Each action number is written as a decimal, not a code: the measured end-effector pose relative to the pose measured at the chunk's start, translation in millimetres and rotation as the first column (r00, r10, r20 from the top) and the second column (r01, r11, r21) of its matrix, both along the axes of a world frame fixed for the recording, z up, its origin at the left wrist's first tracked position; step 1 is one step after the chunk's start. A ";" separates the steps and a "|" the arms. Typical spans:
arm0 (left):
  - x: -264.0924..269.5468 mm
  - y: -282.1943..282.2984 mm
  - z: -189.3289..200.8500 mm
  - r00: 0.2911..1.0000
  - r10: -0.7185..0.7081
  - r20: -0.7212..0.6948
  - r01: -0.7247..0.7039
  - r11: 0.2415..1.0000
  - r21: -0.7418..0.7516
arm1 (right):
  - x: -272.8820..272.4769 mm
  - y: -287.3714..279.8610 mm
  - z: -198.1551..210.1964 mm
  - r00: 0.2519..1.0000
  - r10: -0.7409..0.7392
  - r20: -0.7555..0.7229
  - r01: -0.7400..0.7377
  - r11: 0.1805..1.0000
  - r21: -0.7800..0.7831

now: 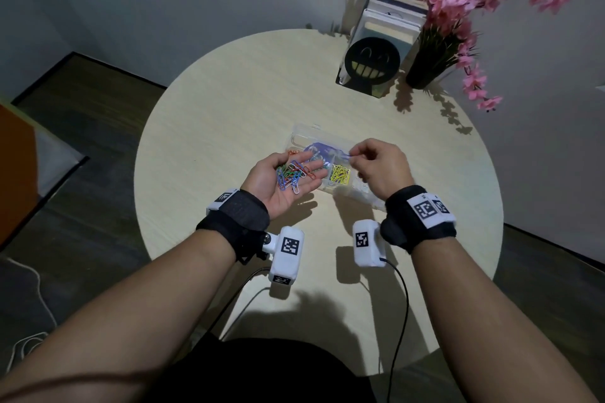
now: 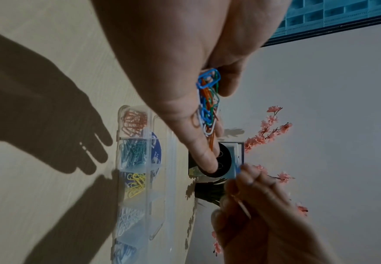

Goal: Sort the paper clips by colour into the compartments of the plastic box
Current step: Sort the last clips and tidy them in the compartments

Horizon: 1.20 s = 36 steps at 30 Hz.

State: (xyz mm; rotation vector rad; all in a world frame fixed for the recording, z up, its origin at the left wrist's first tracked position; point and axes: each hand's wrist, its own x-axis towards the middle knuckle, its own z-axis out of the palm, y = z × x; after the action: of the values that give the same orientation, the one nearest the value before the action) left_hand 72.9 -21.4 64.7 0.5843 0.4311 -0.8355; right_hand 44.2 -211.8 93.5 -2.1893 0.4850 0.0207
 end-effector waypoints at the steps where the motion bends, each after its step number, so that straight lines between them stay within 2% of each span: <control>1: -0.6 -1.7 -0.8 1.000 -0.002 -0.005 0.002 1.000 -0.004 | -1.3 -10.2 -2.6 0.999 -0.048 -0.020 0.047 0.998 -0.049; 5: -0.2 -13.1 -2.1 1.000 -0.013 -0.011 0.013 1.000 -0.018 | -9.6 -48.3 -15.5 0.972 -0.205 -0.114 0.178 0.961 -0.210; 9: 0.4 -21.6 -5.4 1.000 -0.005 -0.013 0.005 1.000 -0.023 | -12.1 -69.9 -32.4 0.943 -0.250 -0.221 0.178 0.937 -0.302; 14: 5.3 -20.7 -13.5 0.998 0.055 -0.020 -0.055 0.998 -0.011 | -5.0 -73.1 -44.1 0.930 -0.176 -0.322 0.053 0.933 -0.355; 18: 10.0 -19.3 -23.4 0.995 0.097 -0.031 -0.096 0.995 0.016 | 17.8 -53.2 -47.1 0.937 0.054 -0.345 -0.189 0.909 -0.371; 21: 11.7 -19.1 -28.8 0.992 0.119 -0.038 -0.118 0.992 0.036 | 36.9 -30.7 -58.8 0.853 0.253 -0.457 -0.440 0.820 -0.367; 24: 13.6 -17.7 -33.1 0.988 0.147 -0.041 -0.145 0.988 0.051 | 49.6 -13.5 -70.0 0.771 0.333 -0.542 -0.595 0.679 -0.430; 27: 15.1 -13.6 -40.2 0.985 0.167 -0.051 -0.164 0.985 0.056 | 56.2 -10.7 -76.9 0.745 0.318 -0.587 -0.647 0.557 -0.521; 31: 18.6 -11.0 -48.2 0.980 0.181 -0.080 -0.175 0.982 0.078 | 63.6 -12.1 -81.1 0.725 0.339 -0.600 -0.681 0.485 -0.549; 36: 22.0 -13.3 -52.3 0.977 0.182 -0.110 -0.172 0.981 0.090 | 74.3 -10.6 -80.4 0.708 0.348 -0.614 -0.702 0.441 -0.559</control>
State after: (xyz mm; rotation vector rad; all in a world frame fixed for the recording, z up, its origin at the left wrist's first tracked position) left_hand 94.9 -34.8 12.4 0.5627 0.6179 -0.6862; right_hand 118.6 -222.4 13.1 -3.1519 -0.0832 0.8086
